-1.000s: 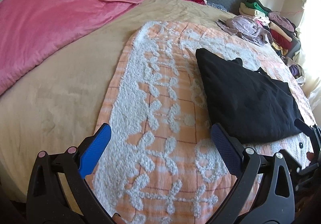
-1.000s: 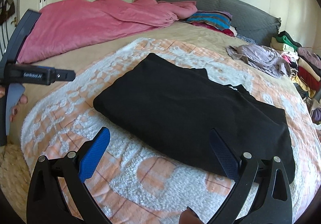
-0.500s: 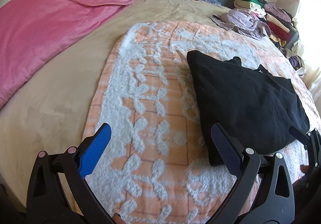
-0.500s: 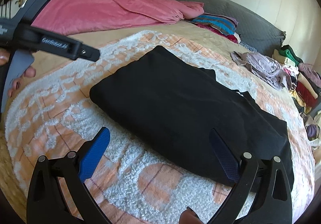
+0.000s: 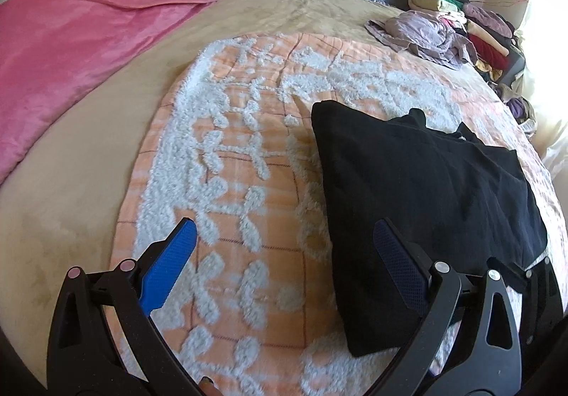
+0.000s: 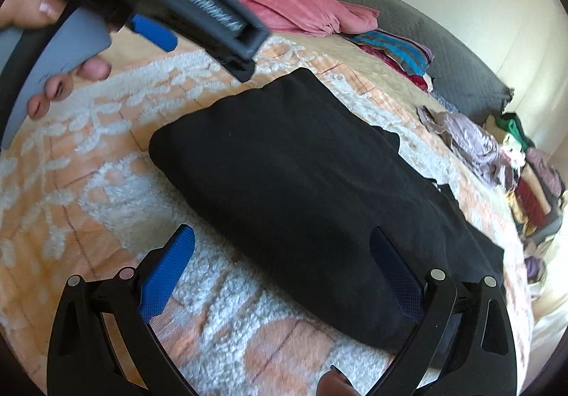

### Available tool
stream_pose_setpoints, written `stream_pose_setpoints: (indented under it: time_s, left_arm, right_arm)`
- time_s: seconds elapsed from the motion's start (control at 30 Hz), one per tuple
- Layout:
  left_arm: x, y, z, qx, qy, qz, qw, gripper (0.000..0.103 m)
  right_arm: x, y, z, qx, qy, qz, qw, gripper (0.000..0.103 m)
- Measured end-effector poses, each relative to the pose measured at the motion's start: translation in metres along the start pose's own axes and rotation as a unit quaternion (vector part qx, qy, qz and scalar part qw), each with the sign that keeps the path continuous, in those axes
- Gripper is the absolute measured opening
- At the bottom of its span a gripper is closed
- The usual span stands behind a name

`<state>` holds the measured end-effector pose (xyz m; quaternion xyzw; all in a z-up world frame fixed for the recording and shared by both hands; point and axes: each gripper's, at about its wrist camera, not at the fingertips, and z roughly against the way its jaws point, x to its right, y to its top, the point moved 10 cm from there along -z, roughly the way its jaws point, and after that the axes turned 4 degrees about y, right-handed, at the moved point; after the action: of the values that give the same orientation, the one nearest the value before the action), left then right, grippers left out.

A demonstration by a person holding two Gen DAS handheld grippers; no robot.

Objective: Fold small clothes
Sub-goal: 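Grasp the black sweatshirt bundle edge with the right gripper while the left gripper grasps it too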

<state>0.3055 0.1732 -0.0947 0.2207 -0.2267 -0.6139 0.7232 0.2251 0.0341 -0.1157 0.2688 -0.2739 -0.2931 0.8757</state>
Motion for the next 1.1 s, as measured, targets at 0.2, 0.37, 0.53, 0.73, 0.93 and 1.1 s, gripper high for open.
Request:
stream_pose_setpoints:
  time_s: [0.2,0.37,0.53,0.73,0.93,1.1]
  left_arm:
    - [0.005,0.002,-0.007,-0.007,0.000,-0.004,1.0000,0.093]
    - [0.008,0.005,-0.012,-0.010,0.001,-0.008,0.9999,0.093]
    - [0.011,0.009,-0.015,-0.015,-0.007,-0.006,0.9999,0.093]
    - [0.015,0.017,-0.021,-0.017,-0.006,-0.009,0.9998,0.093]
    - [0.023,0.023,-0.038,-0.037,-0.018,-0.012,0.9991,0.093]
    - [0.033,0.027,-0.052,-0.063,-0.039,-0.007,0.9972,0.093]
  right_arm:
    - [0.003,0.002,-0.015,-0.011,-0.025,0.015,0.999,0.098]
    - [0.009,0.007,-0.024,-0.010,-0.037,0.017,0.999,0.098]
    - [0.012,0.013,-0.027,-0.005,-0.059,0.025,0.998,0.098]
    - [0.014,0.018,-0.021,0.012,-0.081,0.032,0.996,0.097]
    - [0.015,0.021,-0.010,0.034,-0.070,0.027,0.997,0.076]
    - [0.003,0.023,0.000,0.045,-0.049,0.034,0.997,0.034]
